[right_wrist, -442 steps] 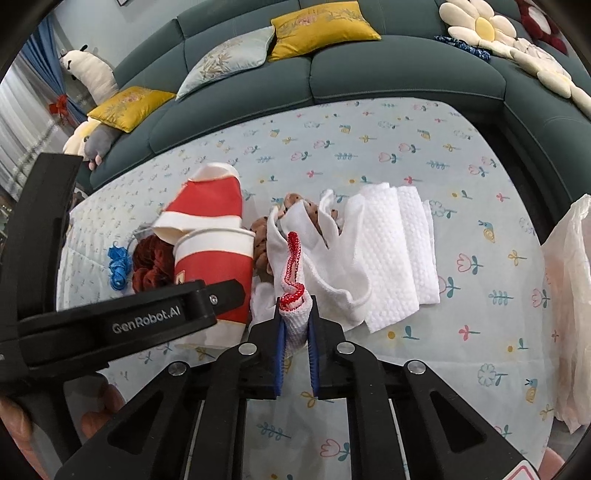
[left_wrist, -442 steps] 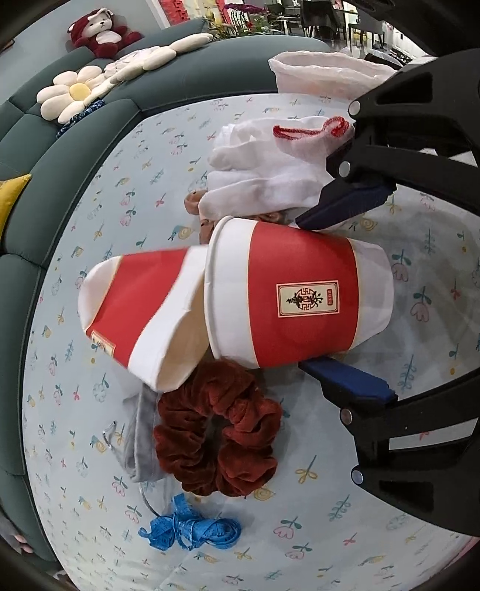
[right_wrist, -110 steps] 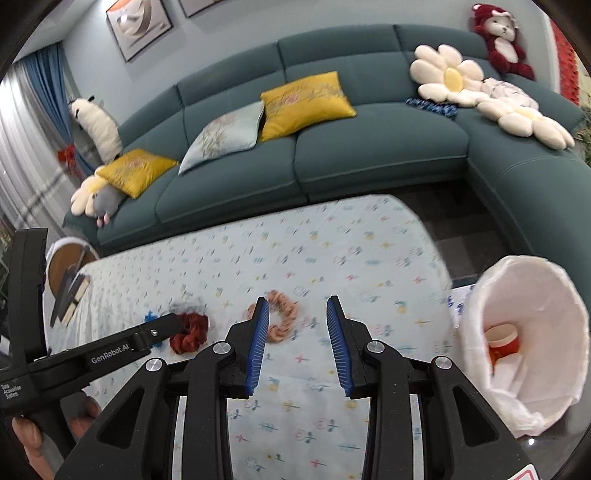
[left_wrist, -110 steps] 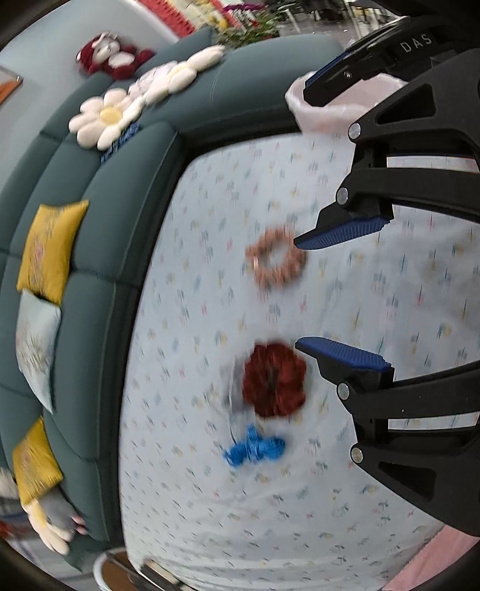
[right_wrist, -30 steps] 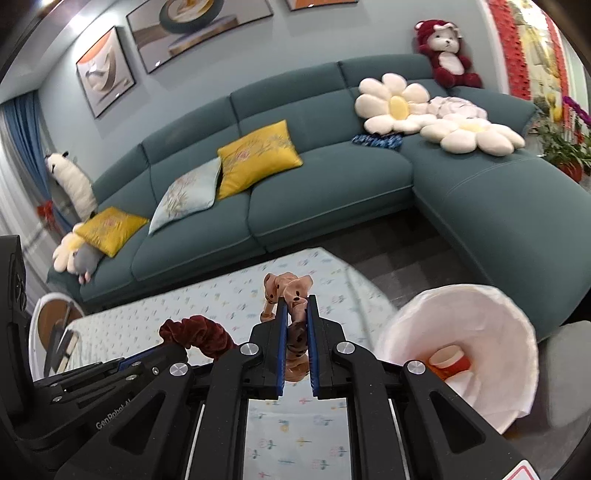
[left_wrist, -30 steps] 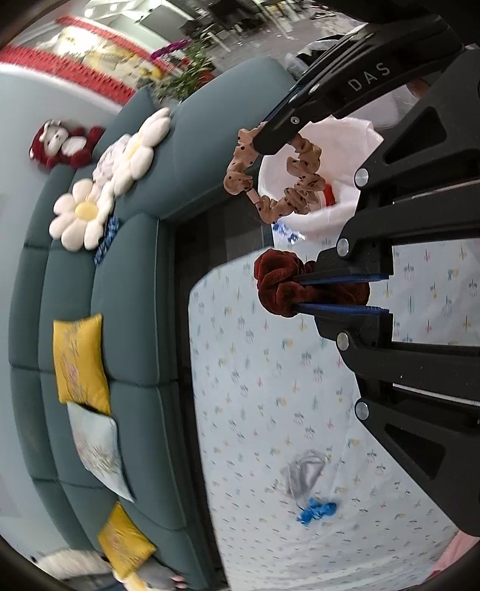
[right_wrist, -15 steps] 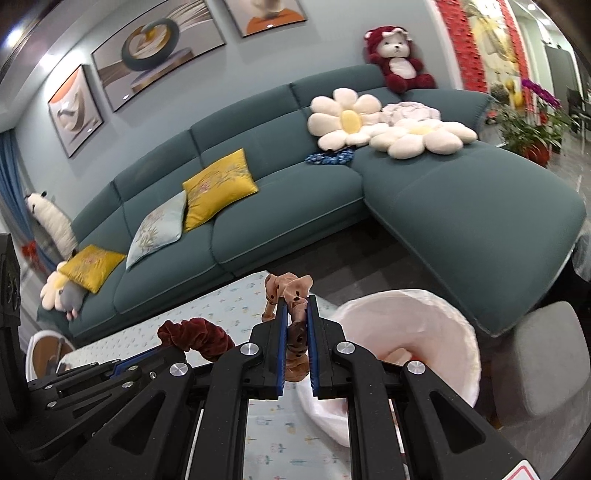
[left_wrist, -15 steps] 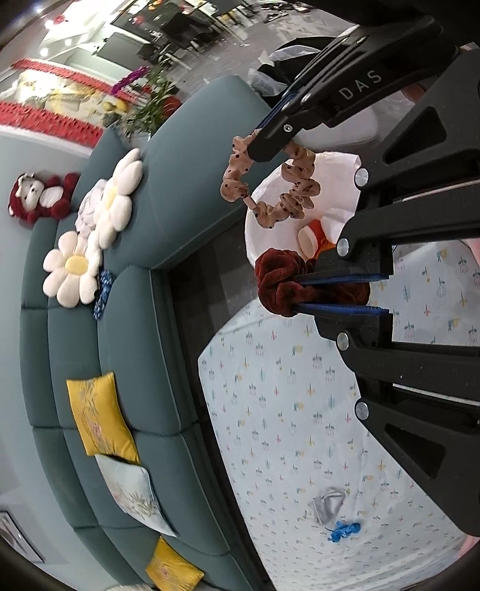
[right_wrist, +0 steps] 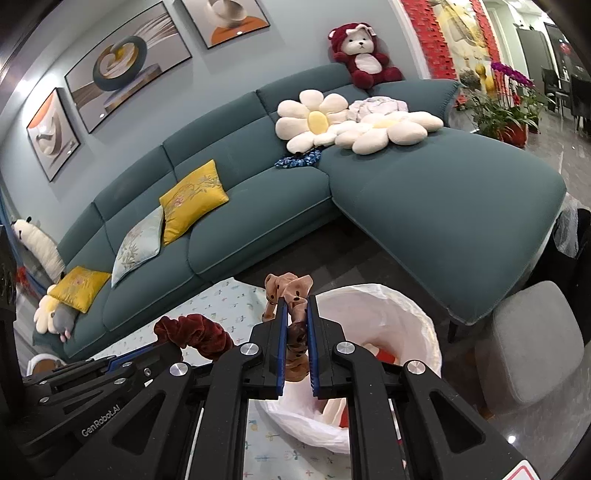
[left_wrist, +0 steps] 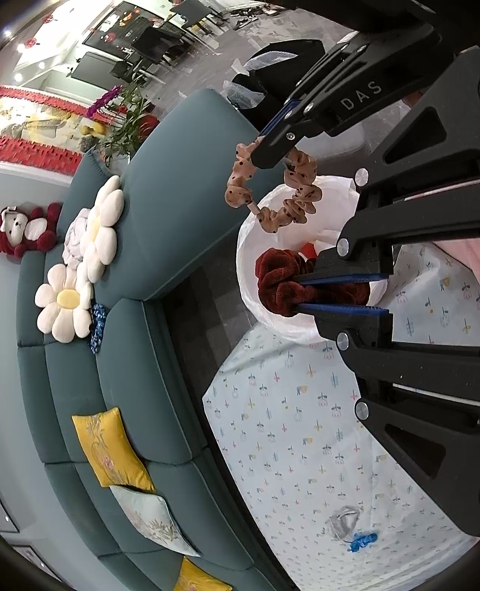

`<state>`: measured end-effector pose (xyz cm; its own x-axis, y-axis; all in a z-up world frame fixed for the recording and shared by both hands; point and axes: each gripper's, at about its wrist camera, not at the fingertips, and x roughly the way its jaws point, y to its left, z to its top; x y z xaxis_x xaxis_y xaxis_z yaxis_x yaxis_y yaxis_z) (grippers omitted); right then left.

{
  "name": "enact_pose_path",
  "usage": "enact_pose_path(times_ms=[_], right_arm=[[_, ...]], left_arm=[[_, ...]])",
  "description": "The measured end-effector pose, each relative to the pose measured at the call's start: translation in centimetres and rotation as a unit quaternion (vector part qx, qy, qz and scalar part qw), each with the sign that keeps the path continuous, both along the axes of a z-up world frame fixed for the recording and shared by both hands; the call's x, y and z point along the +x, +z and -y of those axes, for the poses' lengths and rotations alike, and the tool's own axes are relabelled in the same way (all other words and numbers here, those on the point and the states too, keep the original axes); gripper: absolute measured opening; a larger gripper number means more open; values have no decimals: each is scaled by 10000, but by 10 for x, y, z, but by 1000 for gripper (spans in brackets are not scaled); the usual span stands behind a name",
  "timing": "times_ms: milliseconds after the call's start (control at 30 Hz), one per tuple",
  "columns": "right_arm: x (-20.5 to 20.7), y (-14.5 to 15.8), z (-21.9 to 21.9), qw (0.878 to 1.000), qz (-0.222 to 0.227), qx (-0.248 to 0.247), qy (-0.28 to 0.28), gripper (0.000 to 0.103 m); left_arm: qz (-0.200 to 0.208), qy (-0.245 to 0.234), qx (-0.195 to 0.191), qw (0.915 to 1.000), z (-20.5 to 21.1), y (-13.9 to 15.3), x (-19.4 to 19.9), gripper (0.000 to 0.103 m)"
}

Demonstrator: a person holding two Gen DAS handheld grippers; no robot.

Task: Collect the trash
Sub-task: 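Open both grippers over the bin to drop the scrunchies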

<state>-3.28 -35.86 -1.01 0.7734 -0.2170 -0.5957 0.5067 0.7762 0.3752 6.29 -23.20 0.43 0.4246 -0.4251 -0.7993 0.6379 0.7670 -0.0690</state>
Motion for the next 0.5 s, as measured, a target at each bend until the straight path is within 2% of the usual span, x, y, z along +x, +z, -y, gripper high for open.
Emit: enact_pose_path(times_ms=[200,333,500], right_arm=[[0,-5,5,10000,-43,36,-32,10],[2,-4,3,10000,-62,6,-40,18],[5,-1,-1,10000,-47,-28,-27,24]], left_arm=[[-53,-49,6,10000,6,-2,1,9],[-187,-3,-54,9998,5,-4,5,13],[-261,123,-91,9995,0,-4,11,24]])
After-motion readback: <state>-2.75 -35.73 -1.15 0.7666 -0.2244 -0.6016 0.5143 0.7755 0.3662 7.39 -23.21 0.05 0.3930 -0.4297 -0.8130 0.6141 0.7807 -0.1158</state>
